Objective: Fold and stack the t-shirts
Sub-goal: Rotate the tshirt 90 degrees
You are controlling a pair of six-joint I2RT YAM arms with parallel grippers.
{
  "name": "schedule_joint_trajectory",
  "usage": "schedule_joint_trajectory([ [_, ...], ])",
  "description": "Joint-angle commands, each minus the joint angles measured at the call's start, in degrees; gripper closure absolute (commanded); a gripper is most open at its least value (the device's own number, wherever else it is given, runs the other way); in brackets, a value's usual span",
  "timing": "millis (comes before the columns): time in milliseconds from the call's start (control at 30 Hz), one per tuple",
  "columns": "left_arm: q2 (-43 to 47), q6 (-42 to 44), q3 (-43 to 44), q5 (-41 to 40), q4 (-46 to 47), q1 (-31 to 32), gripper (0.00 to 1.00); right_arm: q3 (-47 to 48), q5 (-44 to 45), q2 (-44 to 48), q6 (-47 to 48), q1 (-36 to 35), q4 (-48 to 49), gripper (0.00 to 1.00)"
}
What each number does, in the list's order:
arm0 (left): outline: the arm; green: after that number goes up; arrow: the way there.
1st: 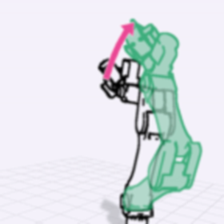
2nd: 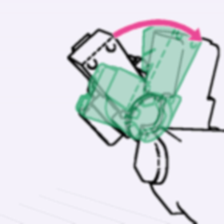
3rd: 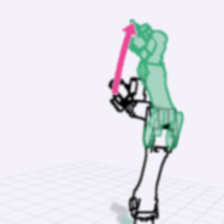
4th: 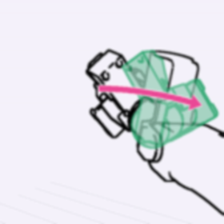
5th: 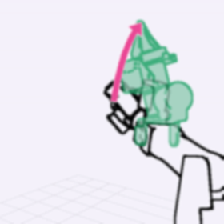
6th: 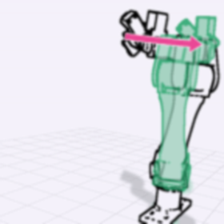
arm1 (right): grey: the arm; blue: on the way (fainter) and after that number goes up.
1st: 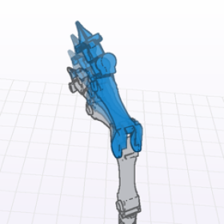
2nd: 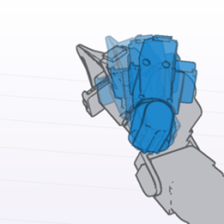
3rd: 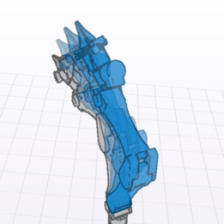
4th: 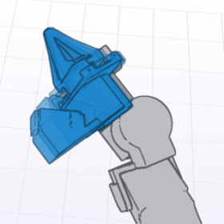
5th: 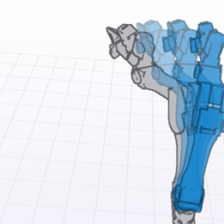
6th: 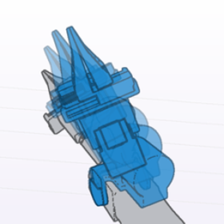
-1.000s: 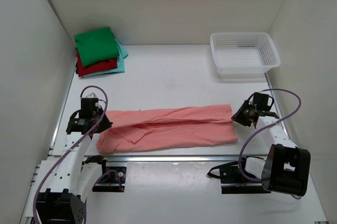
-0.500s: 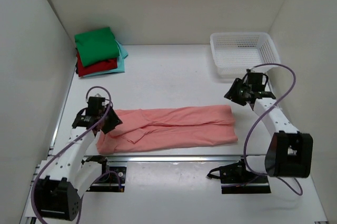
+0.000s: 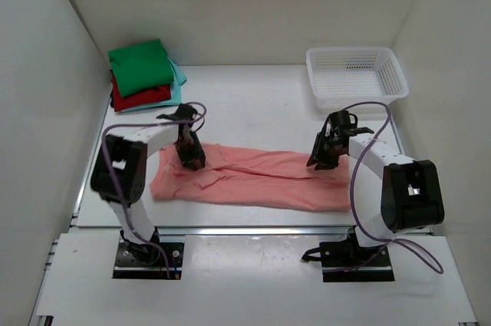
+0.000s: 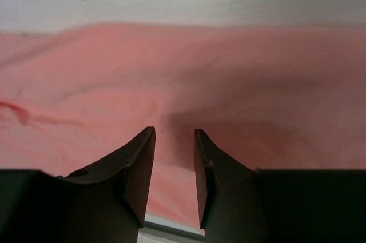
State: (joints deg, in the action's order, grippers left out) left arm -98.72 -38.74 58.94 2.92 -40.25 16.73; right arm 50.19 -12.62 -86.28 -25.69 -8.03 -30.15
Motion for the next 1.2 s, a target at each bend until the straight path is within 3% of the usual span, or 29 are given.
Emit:
schedule_joint_trajectory([
  [0, -13.82, 4.1, 14.76, 0.86, 2.74, 1.02, 0.55, -1.94, 2.6, 0.32, -5.41, -2.16, -4.82, 0.7],
  [200, -40.71, 13.32, 58.08, 2.18, -15.08, 1.64, 0.55, -7.37, 3.21, 4.01, -15.94, -9.1, -4.14, 0.72],
  [233, -47.2, 14.04, 69.36, 1.92, -17.64, 1.81, 0.55, -8.52, 2.78, 5.32, -16.84, -11.54, -2.3, 0.72],
  [267, -60.41, 12.91, 99.14, 5.74, -27.24, 1.12, 0.54, -9.67, 4.26, 6.2, -20.67, -18.01, 0.59, 0.75],
  [300, -64.19, 11.25, 103.27, 8.22, -26.82, 1.02, 0.53, -9.42, 3.66, 5.95, -19.49, -19.98, 1.84, 0.76],
  [333, -64.84, 9.67, 102.44, 9.2, -26.03, 0.76, 0.53, -8.54, 3.31, 6.47, -18.79, -21.14, 3.76, 0.75],
  [400, -61.01, 9.65, 89.15, 11.93, -17.63, 0.23, 0.53, -6.44, 4.36, 7.52, -15.38, -23.25, 4.39, 0.75],
  [500, -55.46, 10.61, 79.33, 10.71, -9.6, 0.4, 0.51, -3.79, 7.78, 11.55, -12.64, -22.3, 3.44, 0.74],
  [700, -61.15, 12.37, 93.11, 10.27, -16.79, 0.85, 0.49, -8.26, 14.1, 17.55, -7.72, -11.85, 2.46, 0.73],
  [867, -57.12, 13.6, 85.48, 10.0, -13.89, -0.21, 0.49, -13.99, 13.5, 13.87, -9.46, -8.14, 1.86, 0.72],
  [1167, -57.56, 13.17, 88.81, 11.23, -11.61, -2.14, 0.48, -16.7, 4.64, 6.48, -21.93, -29.12, 6.75, 0.74],
])
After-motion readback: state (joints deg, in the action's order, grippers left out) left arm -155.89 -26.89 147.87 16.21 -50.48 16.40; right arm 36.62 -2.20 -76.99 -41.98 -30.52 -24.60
